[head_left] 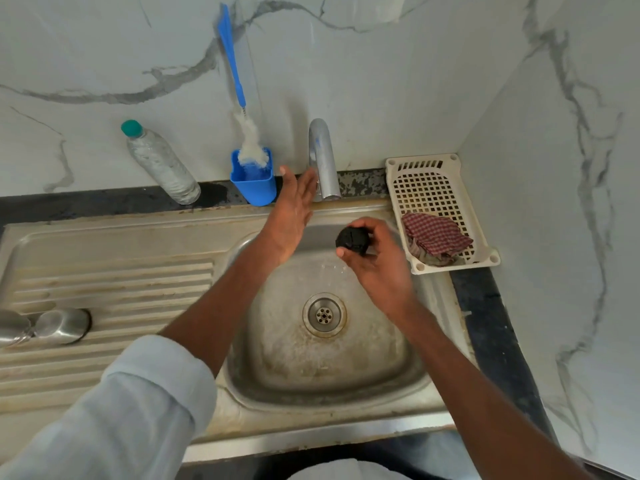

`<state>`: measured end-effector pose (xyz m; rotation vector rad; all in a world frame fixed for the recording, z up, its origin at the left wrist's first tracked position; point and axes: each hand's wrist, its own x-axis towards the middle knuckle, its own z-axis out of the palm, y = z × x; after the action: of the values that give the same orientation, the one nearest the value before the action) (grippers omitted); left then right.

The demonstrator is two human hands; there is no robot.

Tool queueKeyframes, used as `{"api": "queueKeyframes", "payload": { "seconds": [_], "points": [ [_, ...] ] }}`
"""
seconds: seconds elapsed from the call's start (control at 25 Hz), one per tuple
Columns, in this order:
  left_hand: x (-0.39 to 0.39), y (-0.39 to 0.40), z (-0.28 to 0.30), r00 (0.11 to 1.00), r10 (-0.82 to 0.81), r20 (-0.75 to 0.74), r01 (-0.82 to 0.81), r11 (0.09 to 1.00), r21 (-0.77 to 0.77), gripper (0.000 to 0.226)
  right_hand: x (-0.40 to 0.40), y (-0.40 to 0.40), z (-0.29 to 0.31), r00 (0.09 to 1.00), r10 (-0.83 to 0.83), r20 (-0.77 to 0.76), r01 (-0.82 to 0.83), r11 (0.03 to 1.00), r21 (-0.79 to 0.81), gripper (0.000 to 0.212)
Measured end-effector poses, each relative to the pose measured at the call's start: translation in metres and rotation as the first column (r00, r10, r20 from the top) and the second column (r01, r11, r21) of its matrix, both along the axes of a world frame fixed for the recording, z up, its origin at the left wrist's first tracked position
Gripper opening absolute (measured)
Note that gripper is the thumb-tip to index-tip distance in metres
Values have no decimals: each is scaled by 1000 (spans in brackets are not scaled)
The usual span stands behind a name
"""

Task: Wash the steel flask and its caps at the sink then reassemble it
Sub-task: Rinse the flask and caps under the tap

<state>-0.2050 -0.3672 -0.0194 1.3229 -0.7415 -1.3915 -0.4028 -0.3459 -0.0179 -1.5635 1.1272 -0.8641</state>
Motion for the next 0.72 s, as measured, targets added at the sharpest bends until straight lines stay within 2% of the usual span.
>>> {"api": "queueKeyframes", "payload": {
  "seconds": [0.08,0.12,0.16,0.2,0.24,0.28,0.32,0.36,0.44,0.52,0.56,0.64,0.72],
  "points": [
    [-1,18,-4,997,28,74,-29,999,13,78,5,14,-3,995,-97,21,99,978,-186,43],
    [-5,30,-10,991,78,109,-81,996,26,76,6,21,-24,992,-118,-51,107,978,-178,42],
    [-9,46,-16,983,131,129,-138,989,44,75,6,28,-50,977,-98,-191,92,995,-39,41],
    [-13,63,-24,973,185,138,-197,977,78,74,5,38,-79,939,-13,-344,93,972,218,39],
    [-15,81,-33,962,232,141,-249,961,122,74,2,48,-102,875,116,-469,112,895,431,37],
    [-16,99,-43,951,263,161,-288,945,157,73,-6,57,-122,832,200,-517,117,849,516,35],
    [-14,114,-51,941,277,197,-311,935,171,72,-10,63,-130,825,213,-524,102,855,508,35],
    [-11,128,-58,930,285,232,-329,927,180,68,-11,66,-130,847,179,-501,85,883,461,36],
    [-8,152,-70,911,311,270,-366,913,183,62,-5,70,-107,926,110,-361,36,926,376,42],
    [-6,175,-72,883,353,309,-416,894,167,55,0,73,-89,971,106,-216,-31,945,324,47],
    [-4,187,-72,855,358,376,-436,888,147,50,4,75,-80,981,116,-158,-62,948,312,48],
    [5,210,-73,732,330,596,-451,890,61,48,15,81,-65,994,87,-61,-62,944,323,44],
    [19,230,-82,543,242,805,-382,924,-20,52,25,91,-49,997,7,71,-34,921,389,38]
  ]
}}
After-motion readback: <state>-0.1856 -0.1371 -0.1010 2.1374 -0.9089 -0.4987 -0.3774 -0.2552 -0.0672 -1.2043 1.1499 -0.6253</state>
